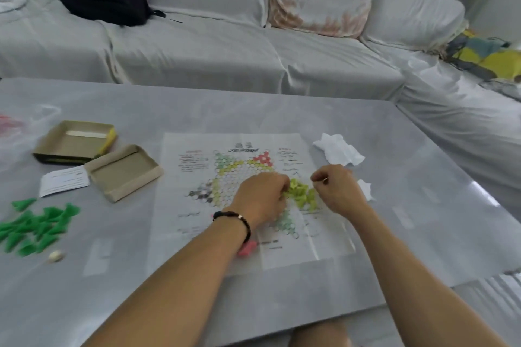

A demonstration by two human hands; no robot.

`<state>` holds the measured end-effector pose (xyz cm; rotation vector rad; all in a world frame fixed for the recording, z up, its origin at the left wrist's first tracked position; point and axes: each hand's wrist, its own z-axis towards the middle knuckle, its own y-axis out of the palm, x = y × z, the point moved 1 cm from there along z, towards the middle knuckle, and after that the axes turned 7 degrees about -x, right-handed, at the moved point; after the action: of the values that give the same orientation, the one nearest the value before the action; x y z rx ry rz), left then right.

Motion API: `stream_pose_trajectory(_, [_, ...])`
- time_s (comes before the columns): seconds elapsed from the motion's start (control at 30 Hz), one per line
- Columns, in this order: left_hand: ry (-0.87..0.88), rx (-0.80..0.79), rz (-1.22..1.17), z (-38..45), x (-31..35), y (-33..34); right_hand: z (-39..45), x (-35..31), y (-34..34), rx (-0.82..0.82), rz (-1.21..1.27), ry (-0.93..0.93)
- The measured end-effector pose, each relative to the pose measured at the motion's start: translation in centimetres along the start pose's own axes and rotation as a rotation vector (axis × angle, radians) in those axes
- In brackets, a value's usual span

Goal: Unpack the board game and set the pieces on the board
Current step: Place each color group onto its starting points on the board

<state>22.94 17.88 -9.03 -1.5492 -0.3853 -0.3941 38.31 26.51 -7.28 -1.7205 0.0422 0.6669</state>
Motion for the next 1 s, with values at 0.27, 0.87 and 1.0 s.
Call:
stream_pose_trajectory(0.27, [-0.007, 0.017, 0.047, 3.0, 0.3, 3.4, 4.2, 1.9, 1.2, -0.116, -0.114, -0.101])
stream_pose_trajectory(0.87, [-0.005, 0.26, 0.398, -8.7, -3.7, -1.8, -4.8, -6.7, 3.5, 0.181, -0.255, -0.438])
stream_pose_trajectory(1.0, [-0.097, 0.269, 0.399, -13.0, -6.7, -3.2, -7.1, -11.3, 5.1, 0.214, -0.272, -0.536])
